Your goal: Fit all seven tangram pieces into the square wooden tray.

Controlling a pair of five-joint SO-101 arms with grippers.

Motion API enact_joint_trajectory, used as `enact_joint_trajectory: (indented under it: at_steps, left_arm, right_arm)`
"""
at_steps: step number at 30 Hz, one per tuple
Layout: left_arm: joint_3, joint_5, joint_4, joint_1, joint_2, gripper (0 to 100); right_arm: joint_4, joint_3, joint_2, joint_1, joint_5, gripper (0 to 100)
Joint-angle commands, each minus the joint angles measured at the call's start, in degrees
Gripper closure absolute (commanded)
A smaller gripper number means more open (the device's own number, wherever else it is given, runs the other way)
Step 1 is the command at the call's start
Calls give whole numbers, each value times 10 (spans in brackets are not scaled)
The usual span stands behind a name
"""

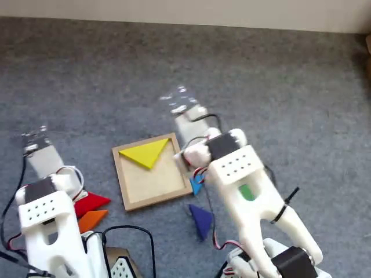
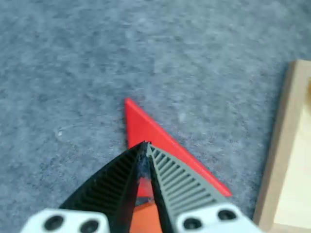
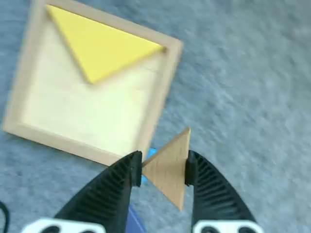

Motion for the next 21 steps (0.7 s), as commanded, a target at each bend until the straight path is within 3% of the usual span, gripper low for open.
enact_joint_trajectory:
  at_steps: [1,10,21]
  left_arm:
    - [-44,-1,-6,-58,-12,994]
    - [-44,-1,-6,-69,-12,994]
    - [-44,-1,-8,-68,-12,994]
  right_arm:
    - [-35,-29,-24,-58,-14,902]
    - [-173,45,66,-129,-11,903]
    - [-246,74,157,-125,-14,903]
